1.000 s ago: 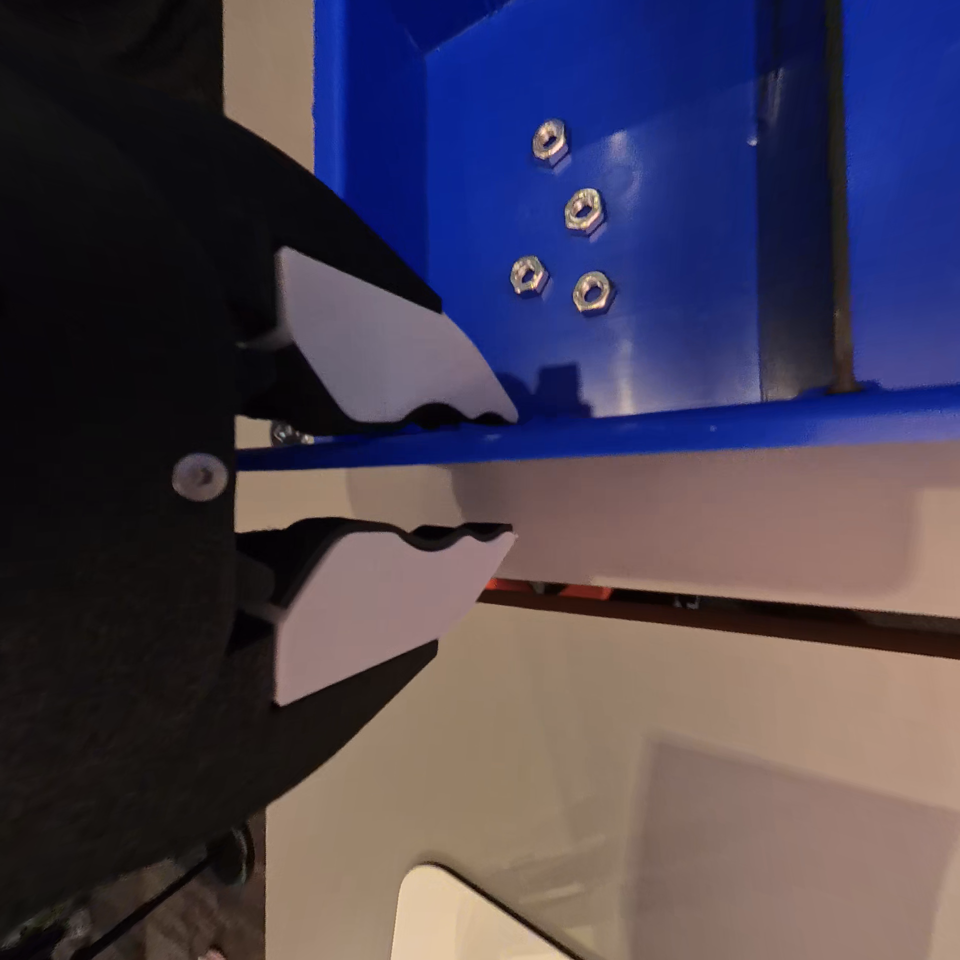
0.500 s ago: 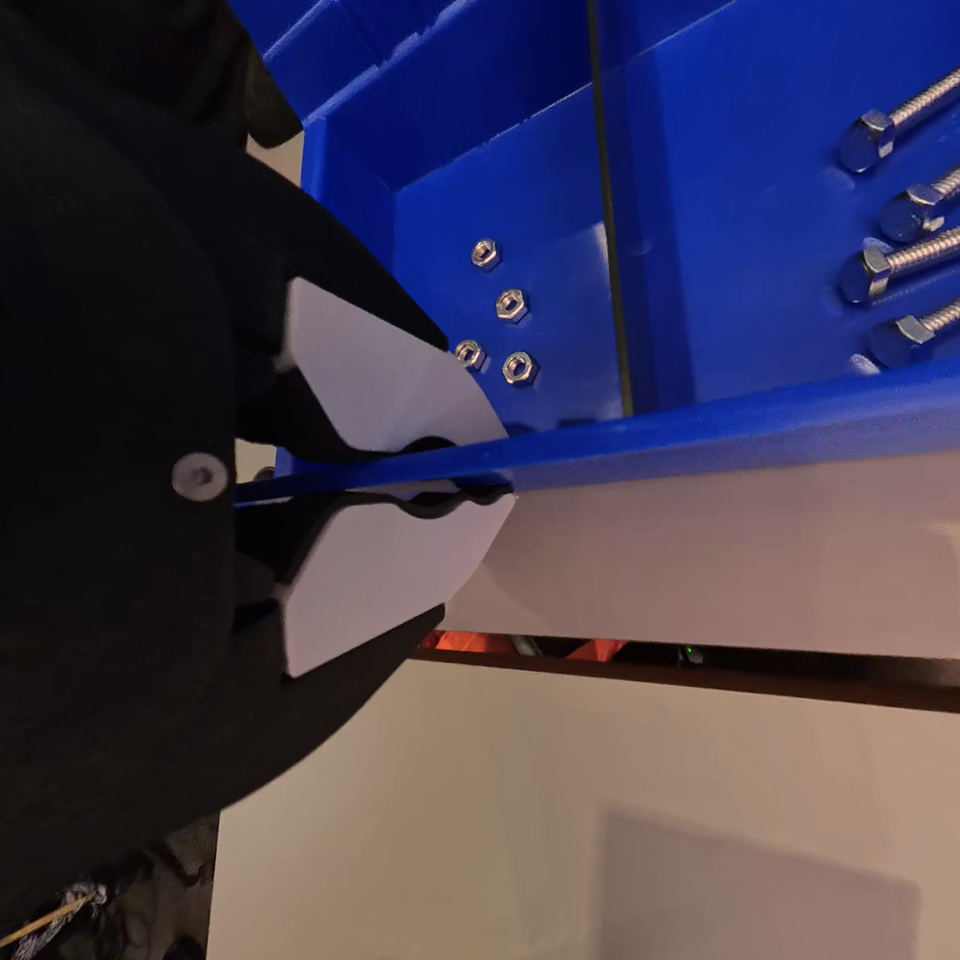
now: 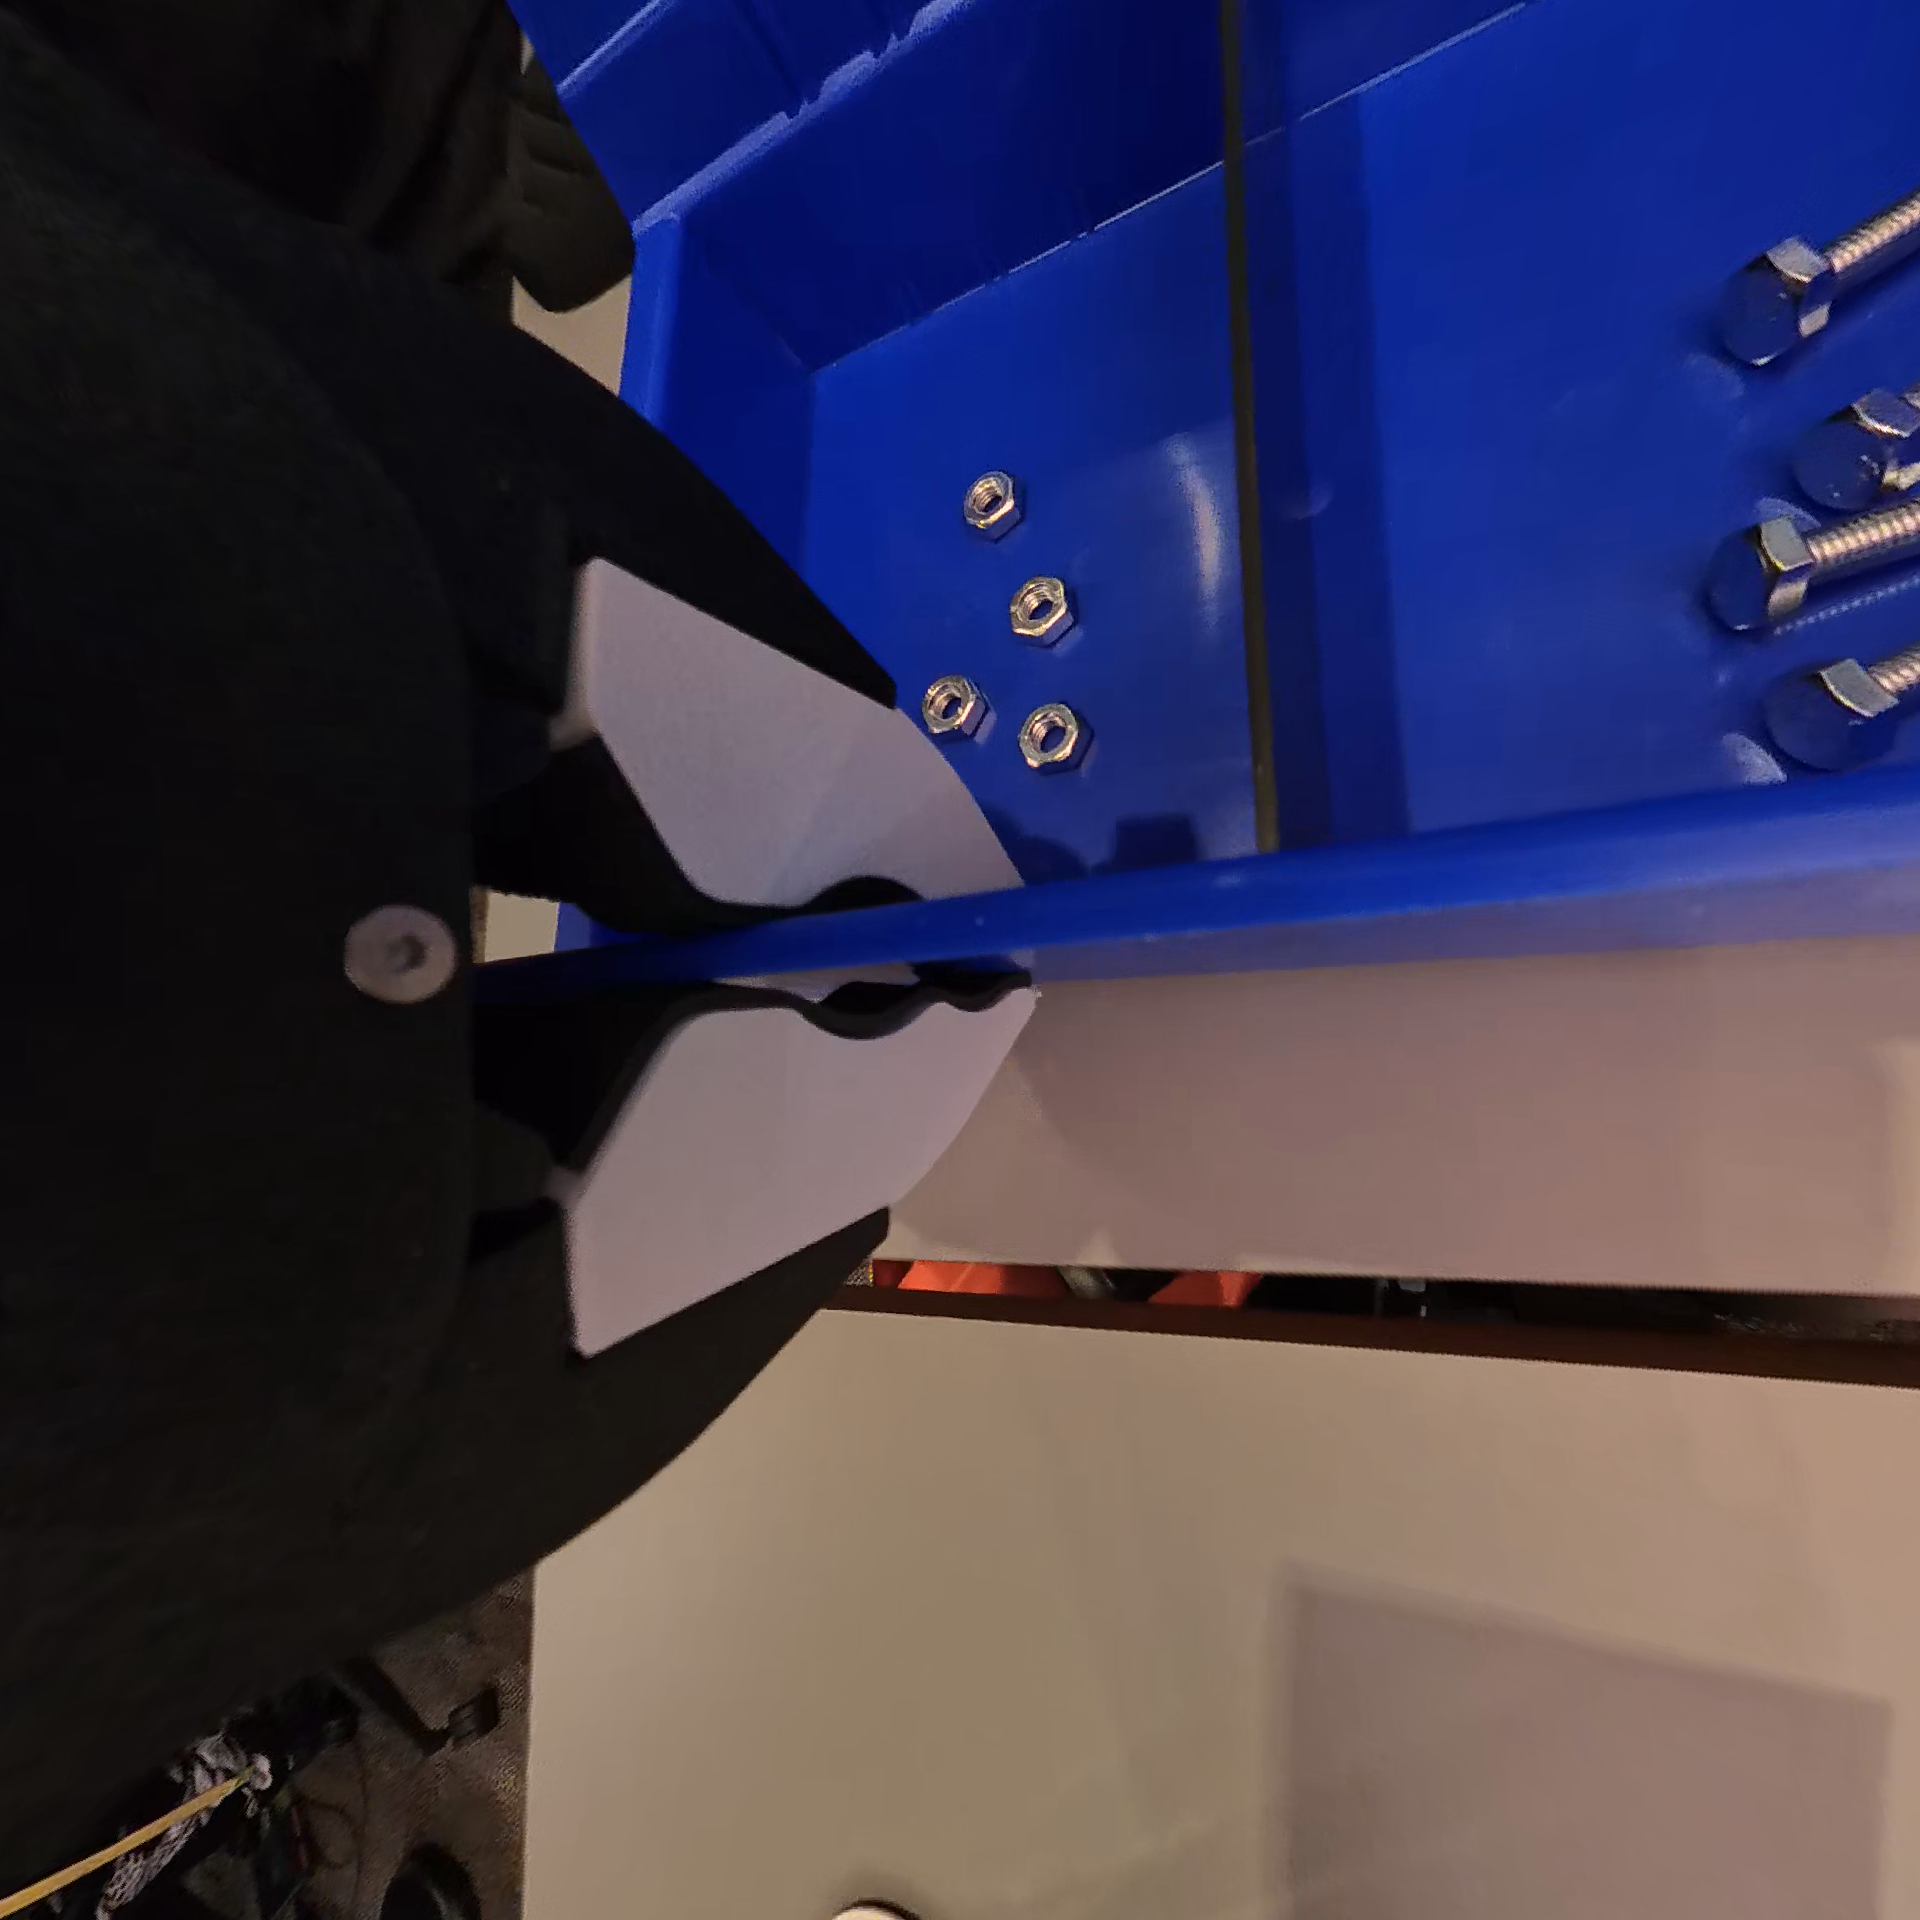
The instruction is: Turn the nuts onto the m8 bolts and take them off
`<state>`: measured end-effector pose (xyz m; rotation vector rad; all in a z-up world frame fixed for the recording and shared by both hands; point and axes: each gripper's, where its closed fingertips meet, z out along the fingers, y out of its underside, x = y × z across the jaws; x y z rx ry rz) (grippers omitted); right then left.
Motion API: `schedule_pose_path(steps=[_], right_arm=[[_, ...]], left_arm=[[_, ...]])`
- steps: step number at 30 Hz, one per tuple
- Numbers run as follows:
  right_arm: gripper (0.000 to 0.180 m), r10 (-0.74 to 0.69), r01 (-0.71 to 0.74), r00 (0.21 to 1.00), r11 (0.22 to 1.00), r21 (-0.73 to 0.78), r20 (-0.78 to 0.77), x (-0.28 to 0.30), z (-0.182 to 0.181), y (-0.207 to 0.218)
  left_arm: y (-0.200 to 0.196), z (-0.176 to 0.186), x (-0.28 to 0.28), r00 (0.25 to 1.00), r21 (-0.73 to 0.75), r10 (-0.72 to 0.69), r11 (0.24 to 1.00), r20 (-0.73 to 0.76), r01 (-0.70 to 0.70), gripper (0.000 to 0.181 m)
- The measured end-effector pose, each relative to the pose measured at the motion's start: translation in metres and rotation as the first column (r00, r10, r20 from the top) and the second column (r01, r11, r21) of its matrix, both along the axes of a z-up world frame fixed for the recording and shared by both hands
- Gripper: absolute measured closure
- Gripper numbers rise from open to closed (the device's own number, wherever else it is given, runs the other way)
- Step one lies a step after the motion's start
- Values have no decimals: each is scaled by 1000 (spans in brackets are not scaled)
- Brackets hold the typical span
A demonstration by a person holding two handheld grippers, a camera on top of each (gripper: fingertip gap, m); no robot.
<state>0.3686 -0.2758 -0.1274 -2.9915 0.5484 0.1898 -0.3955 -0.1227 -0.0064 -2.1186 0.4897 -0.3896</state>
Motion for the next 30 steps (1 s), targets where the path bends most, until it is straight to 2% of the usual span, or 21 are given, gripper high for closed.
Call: schedule_pose_path(steps=[5,10,14,18,24,30], right_arm=[[175,33,-32,999,999,12,-18,-21,38,-1],[175,82,-83,996,996,38,24,-58,104,13],[175,148,-152,987,987,60,59,-115,159,43],[175,268,-271,962,957,100,40,-199,198,85],[175,441,-432,897,889,149,-31,-350,218,157],[175,596,-576,797,799,172,-97,-500,204,217]], left_arm=[[-12,-8,-26,999,-6,42,999,-2,-42,155],[-29,-17,-42,998,-13,60,998,3,-60,155],[-45,-22,-52,998,-15,64,998,16,-63,155],[-65,-28,-66,998,-24,65,998,19,-65,155],[-93,-32,-113,991,-32,130,991,31,-129,155],[-119,-28,-180,967,-32,250,968,54,-248,156]])
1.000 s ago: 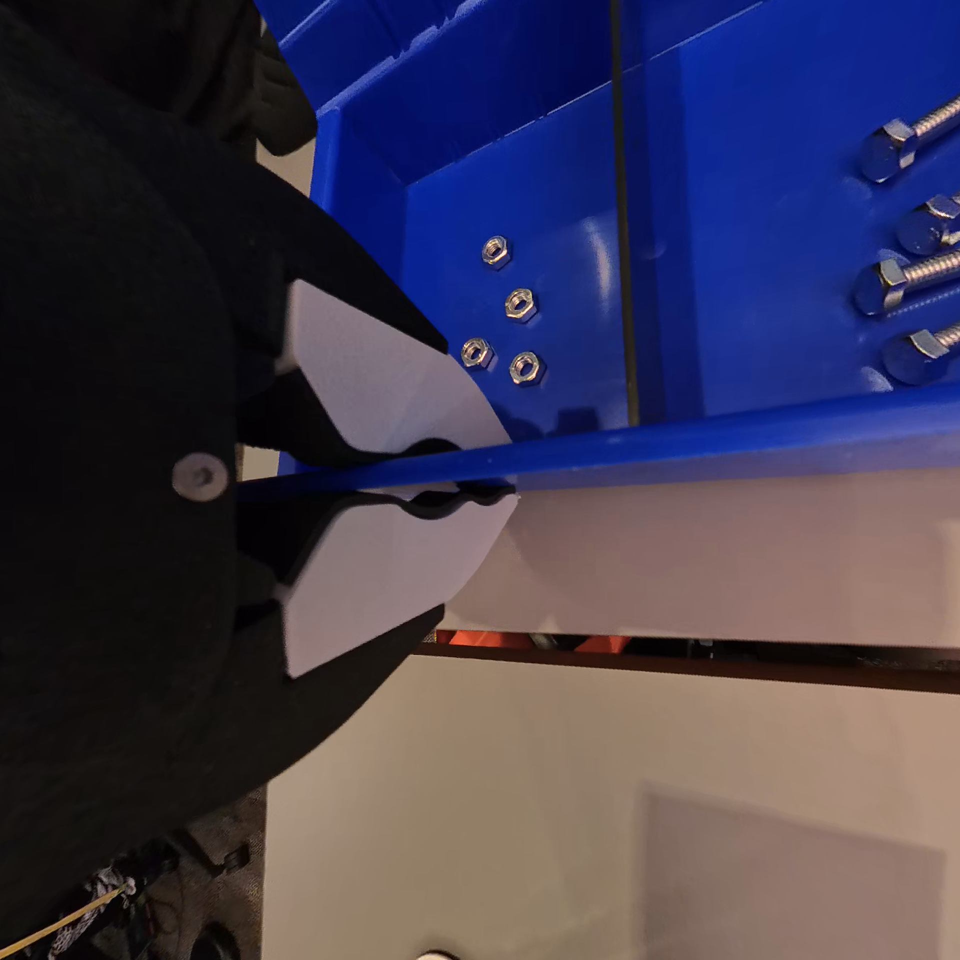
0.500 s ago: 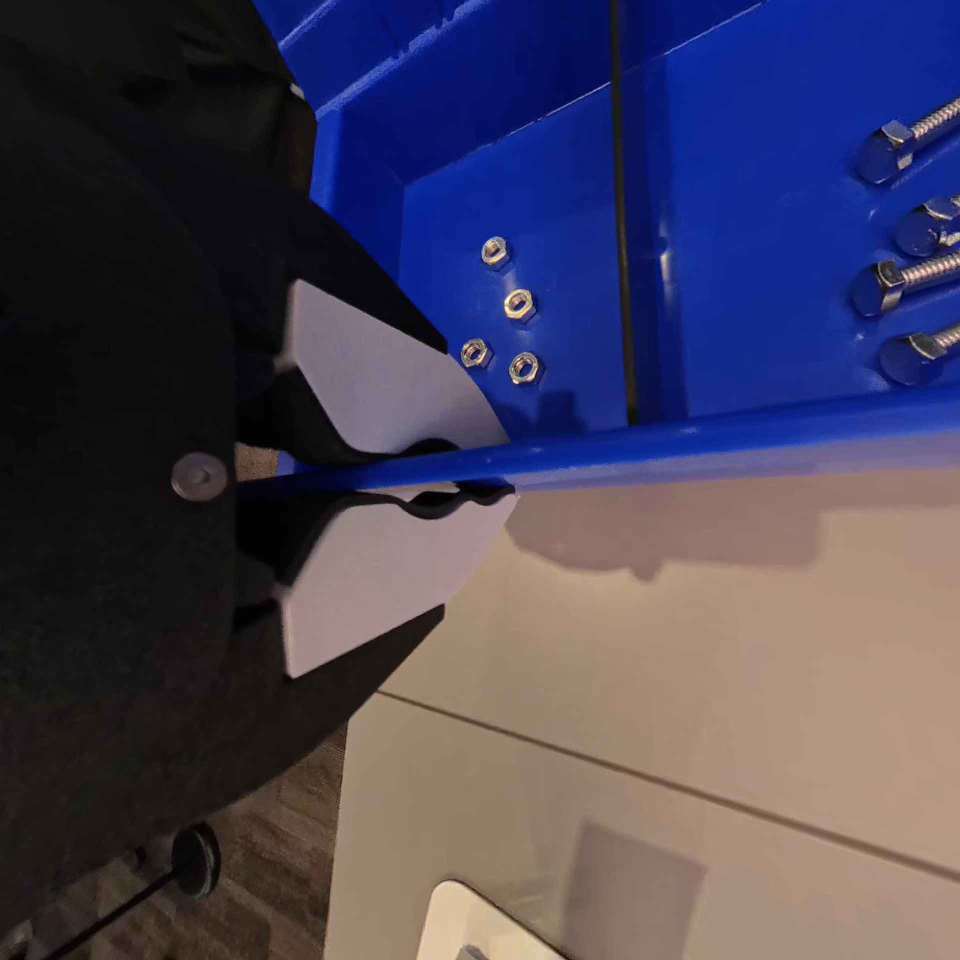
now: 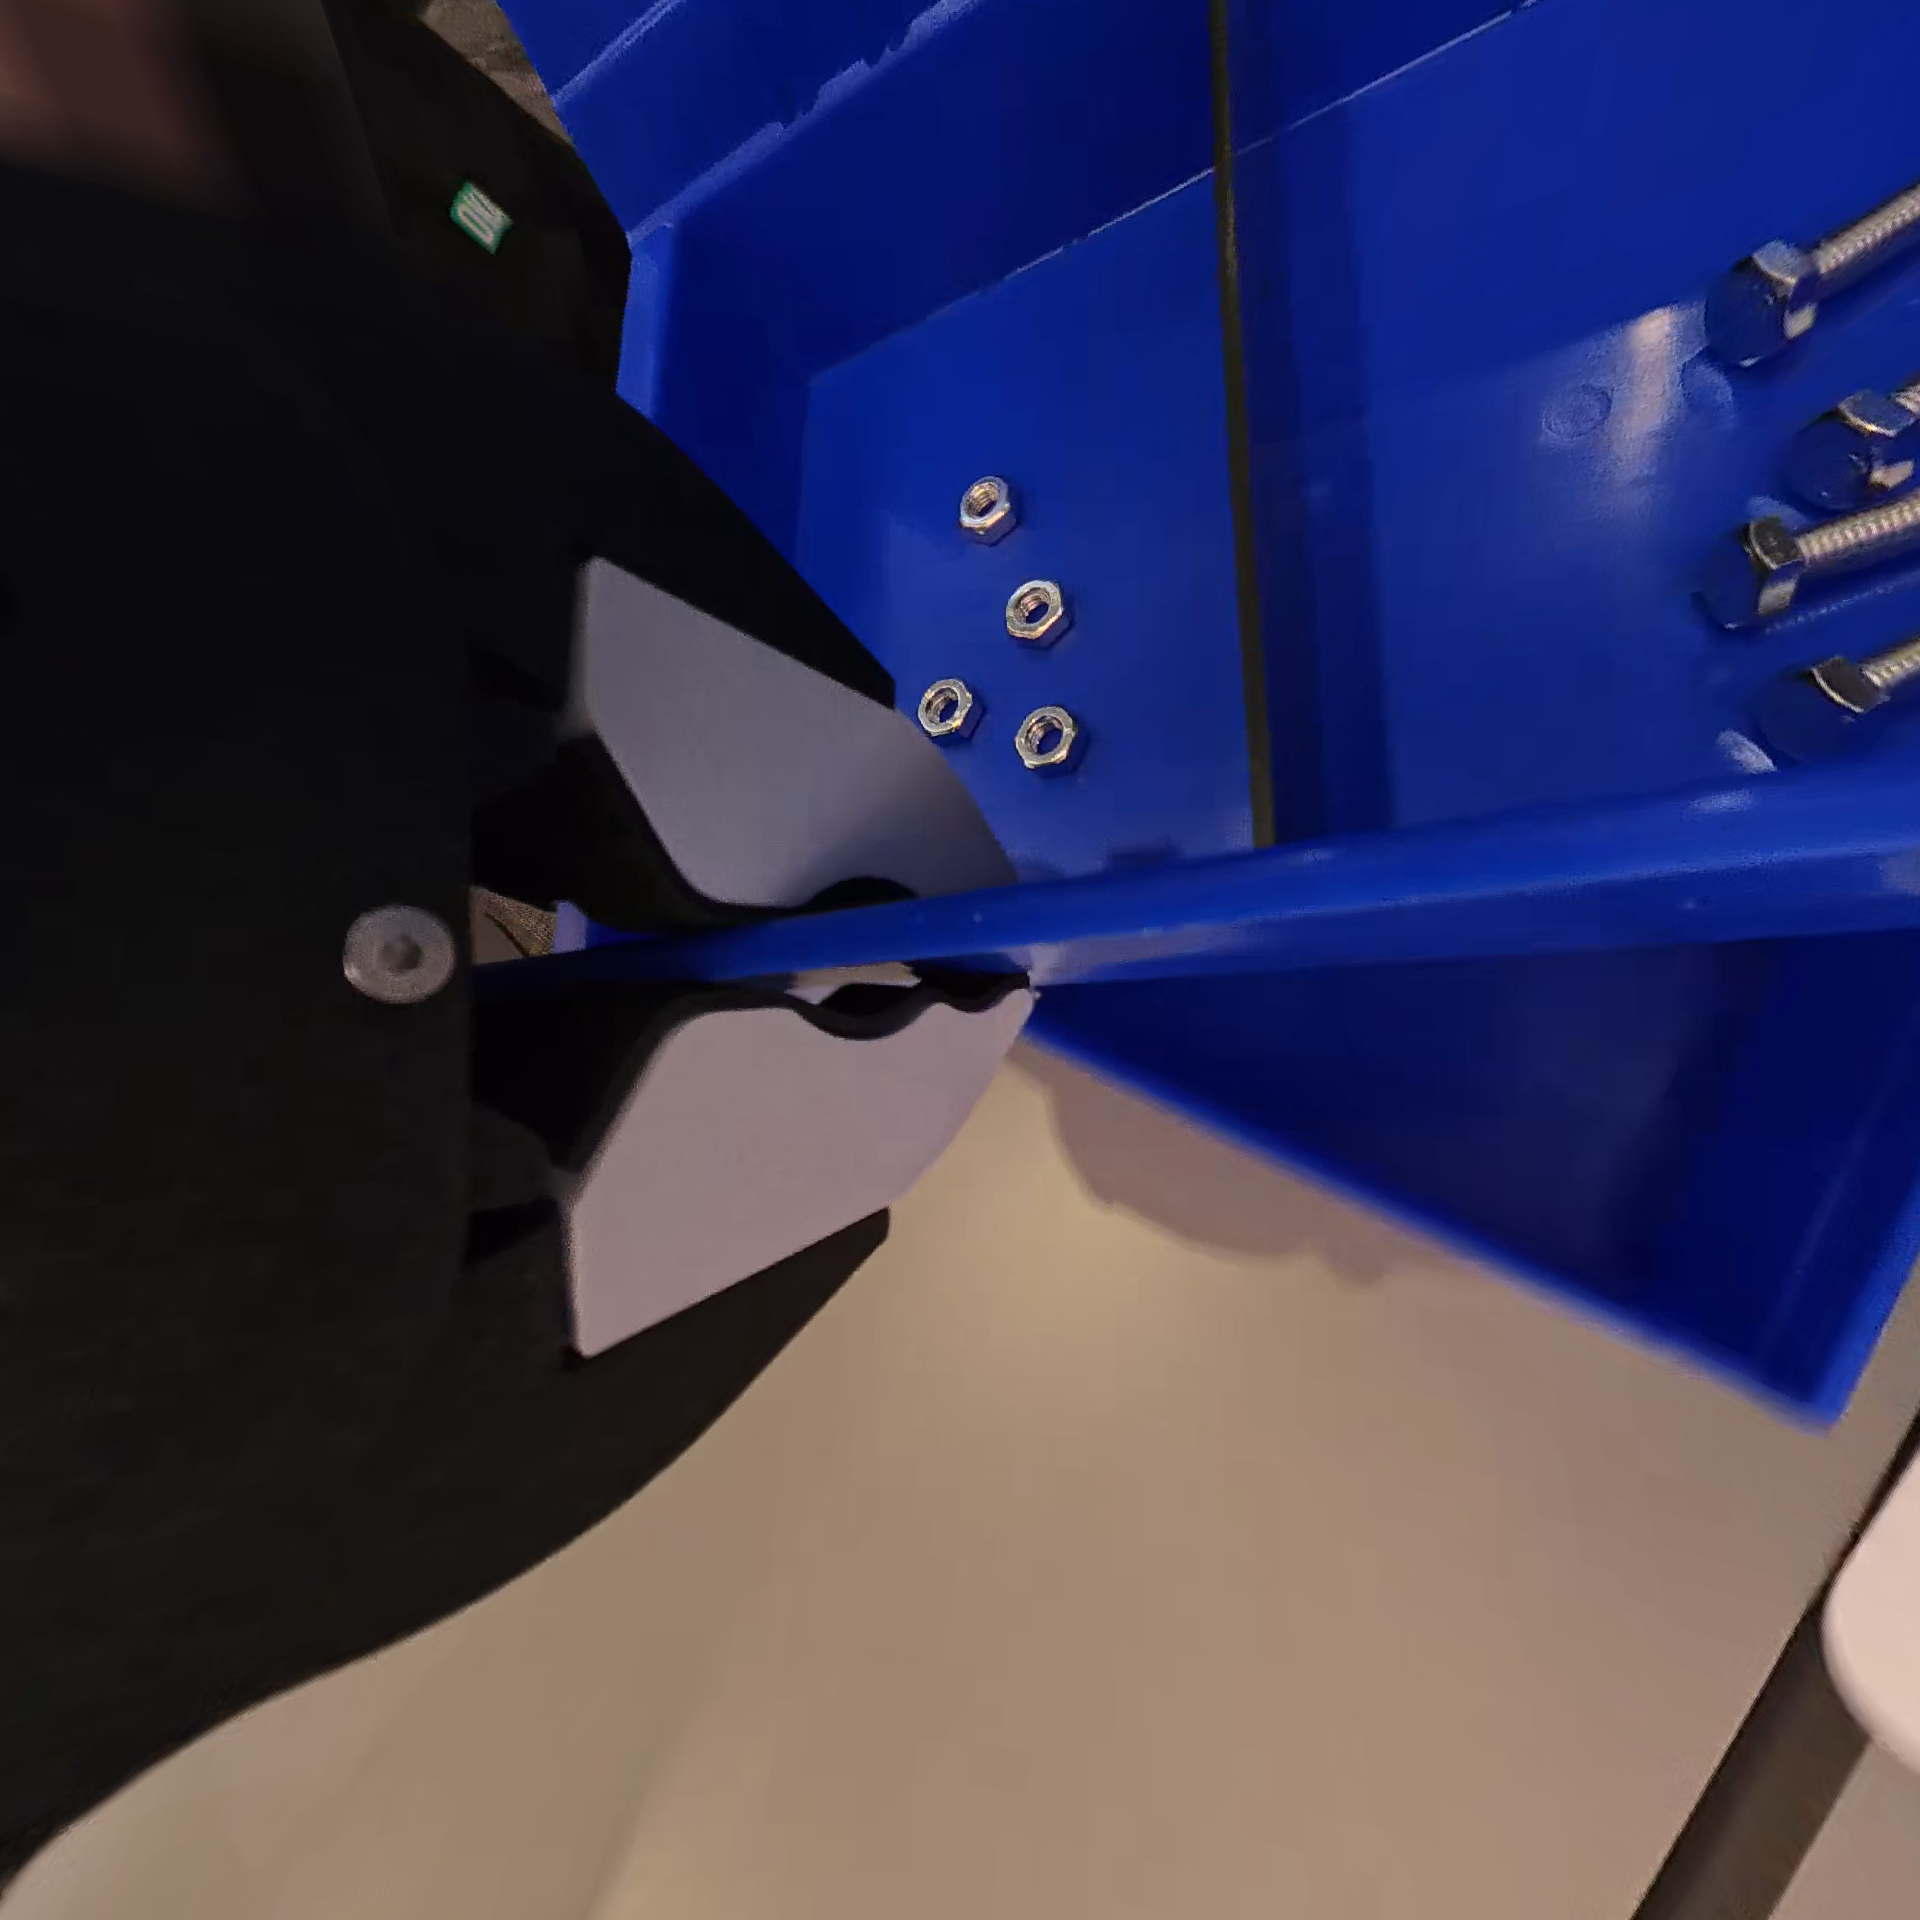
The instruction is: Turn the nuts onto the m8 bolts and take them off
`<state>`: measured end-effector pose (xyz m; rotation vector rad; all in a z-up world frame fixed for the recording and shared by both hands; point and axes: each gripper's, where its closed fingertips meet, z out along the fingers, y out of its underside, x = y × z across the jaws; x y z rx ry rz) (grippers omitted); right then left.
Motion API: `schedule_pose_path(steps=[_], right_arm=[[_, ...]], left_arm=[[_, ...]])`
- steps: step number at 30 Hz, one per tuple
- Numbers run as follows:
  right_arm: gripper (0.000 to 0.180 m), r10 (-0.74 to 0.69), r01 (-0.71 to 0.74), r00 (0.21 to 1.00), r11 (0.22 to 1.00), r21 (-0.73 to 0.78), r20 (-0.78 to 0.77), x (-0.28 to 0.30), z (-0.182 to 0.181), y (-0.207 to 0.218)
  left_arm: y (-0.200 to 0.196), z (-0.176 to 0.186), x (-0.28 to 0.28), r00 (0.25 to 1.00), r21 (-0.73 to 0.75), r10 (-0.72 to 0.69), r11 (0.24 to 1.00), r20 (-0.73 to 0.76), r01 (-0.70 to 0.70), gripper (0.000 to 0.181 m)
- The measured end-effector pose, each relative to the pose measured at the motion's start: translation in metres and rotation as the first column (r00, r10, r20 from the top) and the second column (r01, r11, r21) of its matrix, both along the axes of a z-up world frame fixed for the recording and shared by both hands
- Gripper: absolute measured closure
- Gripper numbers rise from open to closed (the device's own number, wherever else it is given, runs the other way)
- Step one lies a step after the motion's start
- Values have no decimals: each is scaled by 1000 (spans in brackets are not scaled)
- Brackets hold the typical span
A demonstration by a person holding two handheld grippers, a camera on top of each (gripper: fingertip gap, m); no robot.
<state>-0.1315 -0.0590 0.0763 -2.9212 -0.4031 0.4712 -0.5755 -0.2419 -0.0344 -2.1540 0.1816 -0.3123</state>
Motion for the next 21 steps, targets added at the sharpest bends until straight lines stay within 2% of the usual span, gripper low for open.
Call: schedule_pose_path(steps=[11,15,21], right_arm=[[174,257,-258,965,966,-25,-51,-228,-59,67],[174,243,-244,969,970,-15,-47,-274,-99,85],[175,214,-214,977,975,-64,-6,-302,-162,92]], left_arm=[[-27,13,-88,984,39,177,983,12,-178,155],[-29,2,-102,979,13,203,979,18,-203,154],[-29,-13,-107,979,-30,206,978,-1,-206,154]])
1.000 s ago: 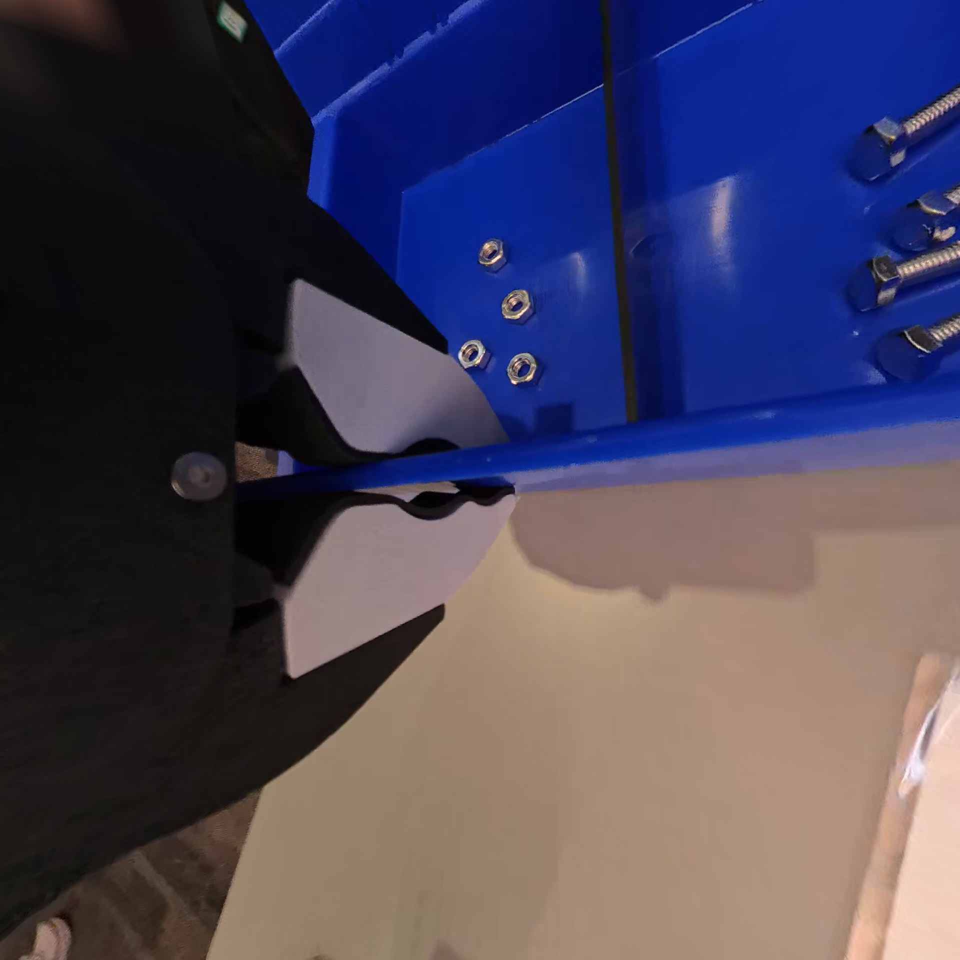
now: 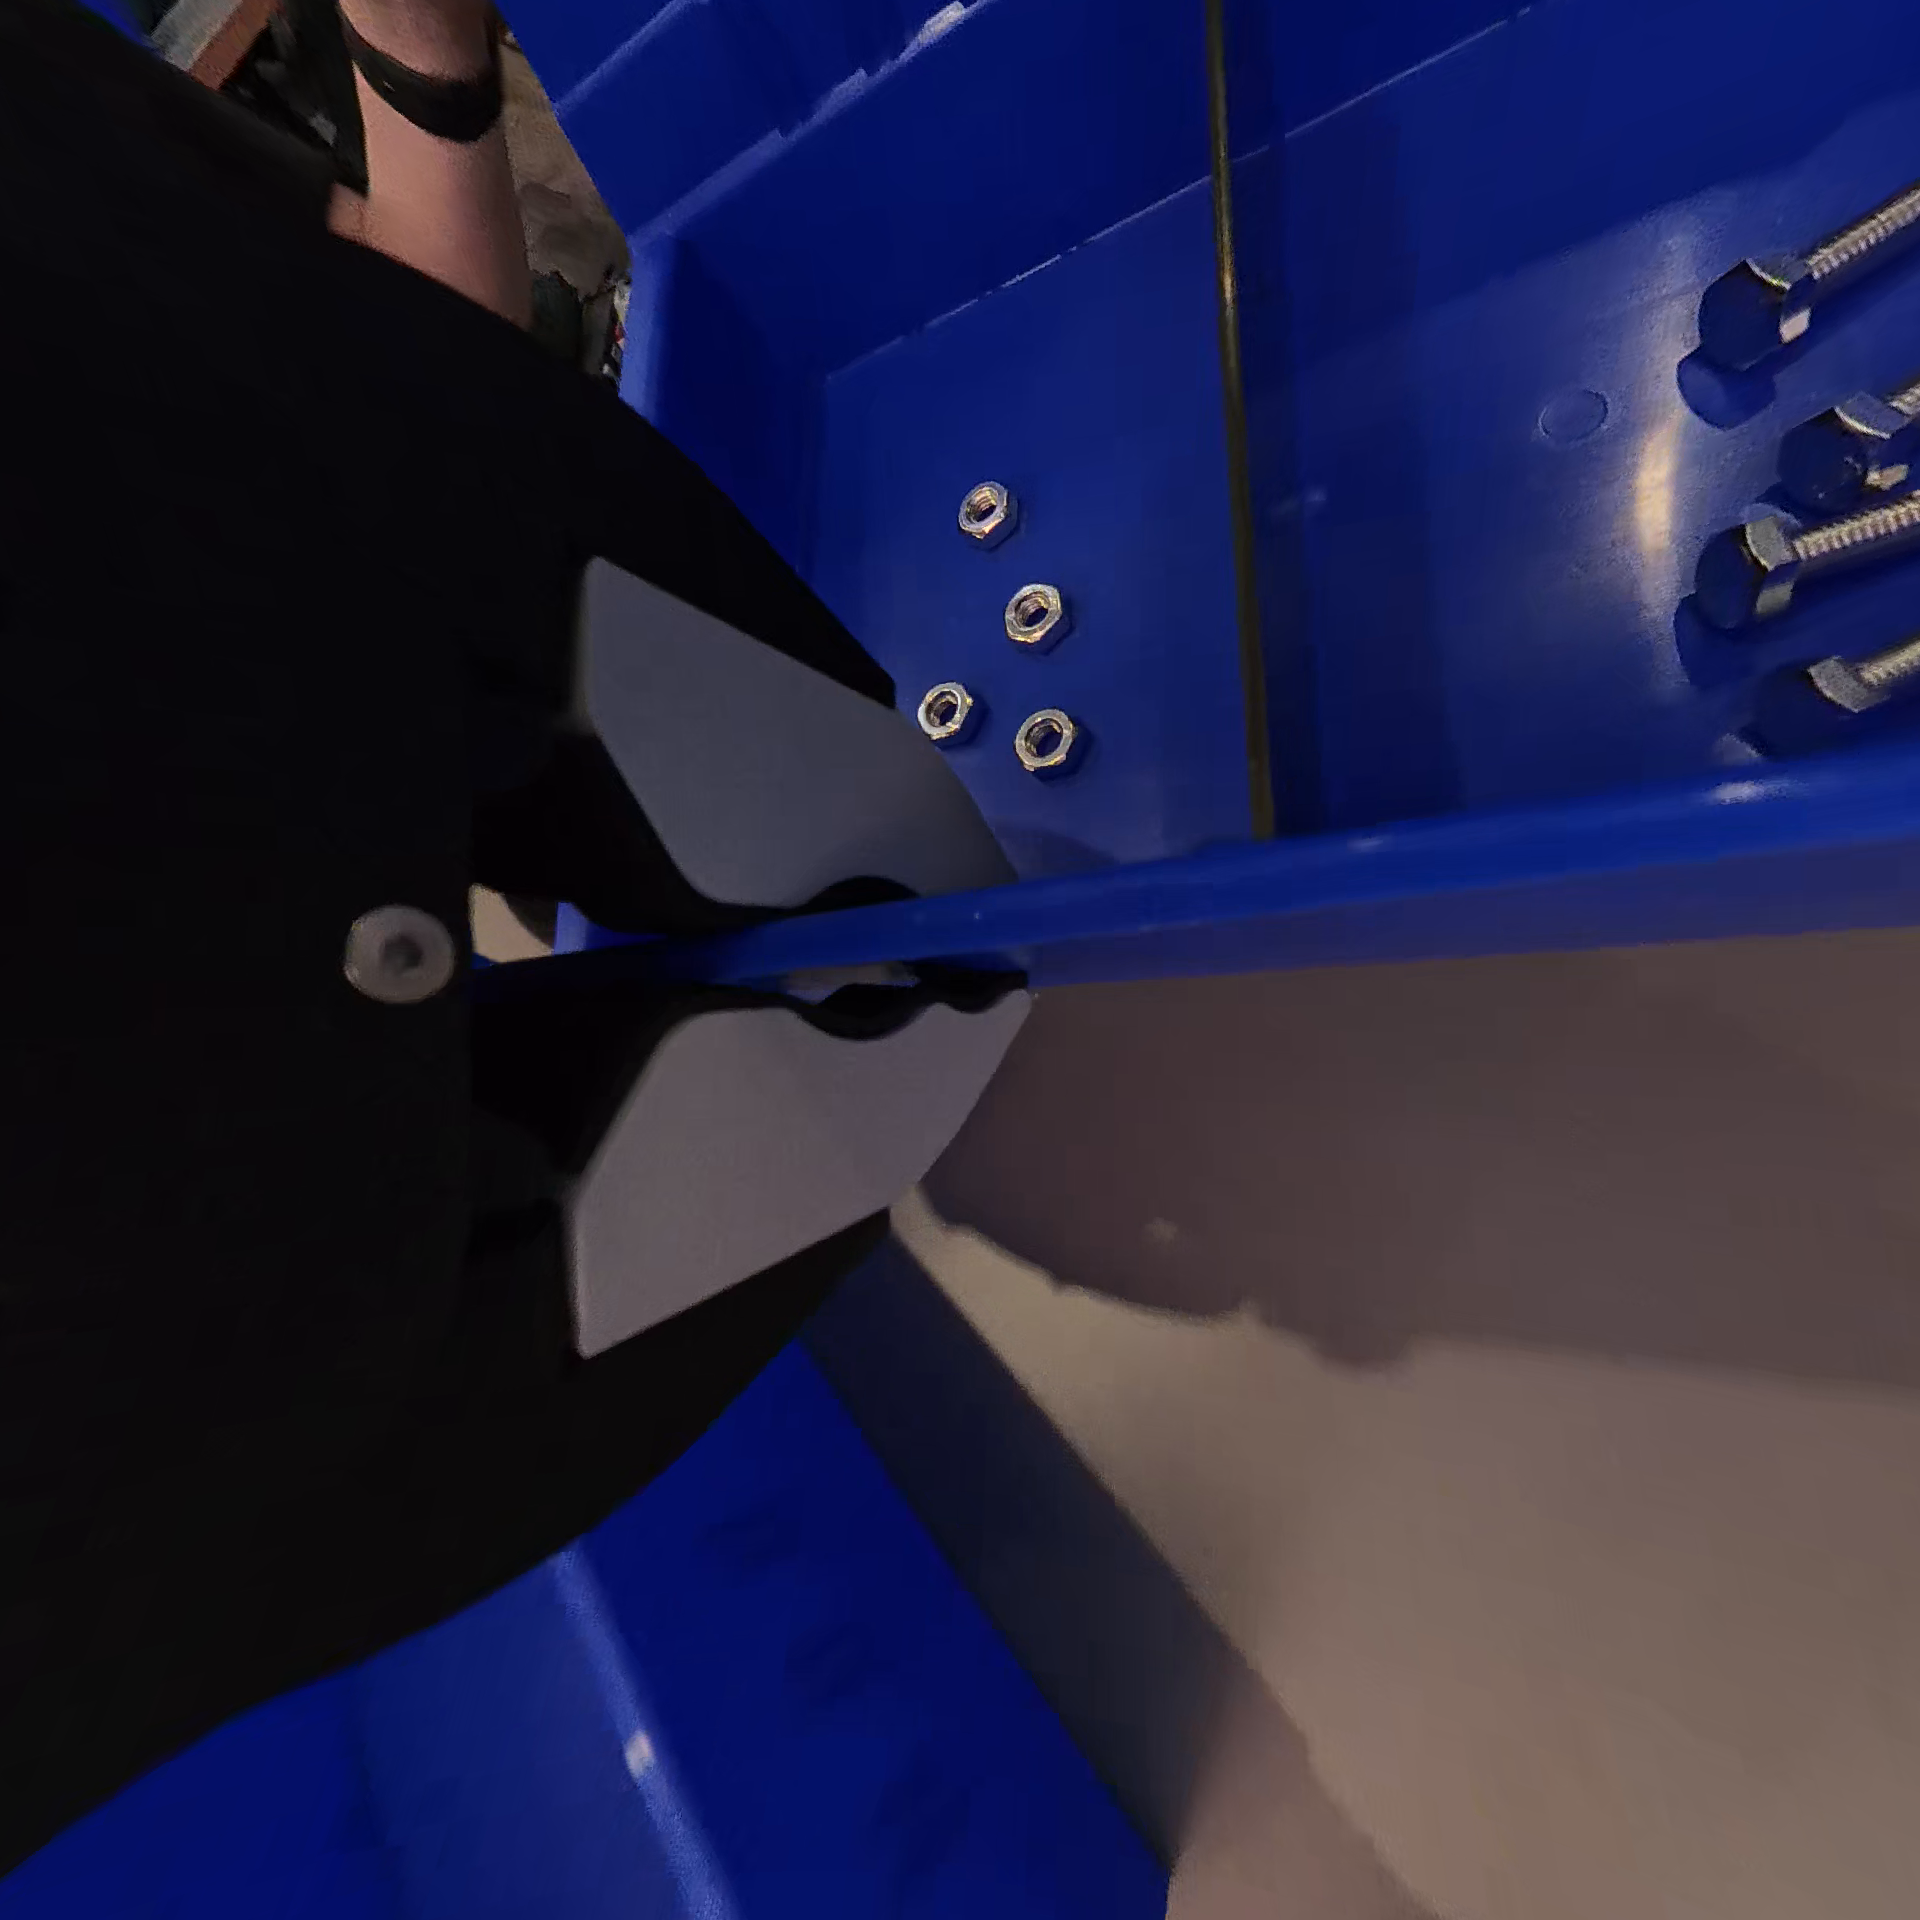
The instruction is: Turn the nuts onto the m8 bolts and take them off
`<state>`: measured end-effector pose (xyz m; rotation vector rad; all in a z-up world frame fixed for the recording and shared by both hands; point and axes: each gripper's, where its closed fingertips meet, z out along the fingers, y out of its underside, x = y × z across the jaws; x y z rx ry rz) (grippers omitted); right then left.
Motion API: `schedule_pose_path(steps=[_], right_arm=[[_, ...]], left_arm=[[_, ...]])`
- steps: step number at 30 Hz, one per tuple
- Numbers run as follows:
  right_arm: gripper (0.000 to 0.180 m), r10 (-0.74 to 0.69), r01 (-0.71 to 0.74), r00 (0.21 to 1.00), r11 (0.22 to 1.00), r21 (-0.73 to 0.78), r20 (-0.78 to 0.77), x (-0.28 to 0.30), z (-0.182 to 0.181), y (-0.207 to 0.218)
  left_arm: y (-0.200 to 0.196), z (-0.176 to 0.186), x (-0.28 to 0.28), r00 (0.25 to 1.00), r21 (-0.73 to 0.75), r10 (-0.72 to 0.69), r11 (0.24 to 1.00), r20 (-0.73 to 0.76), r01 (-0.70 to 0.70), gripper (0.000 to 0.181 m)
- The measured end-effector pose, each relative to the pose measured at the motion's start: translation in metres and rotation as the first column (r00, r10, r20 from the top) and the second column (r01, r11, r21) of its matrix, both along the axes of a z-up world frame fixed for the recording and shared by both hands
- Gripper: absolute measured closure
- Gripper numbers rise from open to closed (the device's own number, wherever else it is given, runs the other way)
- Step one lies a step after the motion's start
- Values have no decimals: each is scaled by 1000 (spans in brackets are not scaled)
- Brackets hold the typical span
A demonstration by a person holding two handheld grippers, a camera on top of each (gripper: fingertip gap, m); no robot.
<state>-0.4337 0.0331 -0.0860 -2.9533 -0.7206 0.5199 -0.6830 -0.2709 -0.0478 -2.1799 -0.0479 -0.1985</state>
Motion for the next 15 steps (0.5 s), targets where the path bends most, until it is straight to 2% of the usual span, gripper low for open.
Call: schedule_pose_path(steps=[7,13,15], right_arm=[[174,1,2,999,998,-60,39,-6,-45,-8],[173,-35,36,996,999,-13,76,-9,-46,-6],[166,-32,28,997,998,56,64,-15,-39,0]], left_arm=[[20,-8,24,998,-3,-58,998,34,58,151],[60,7,63,997,102,-79,992,-4,79,138],[79,6,76,996,112,-71,991,-45,76,128]])
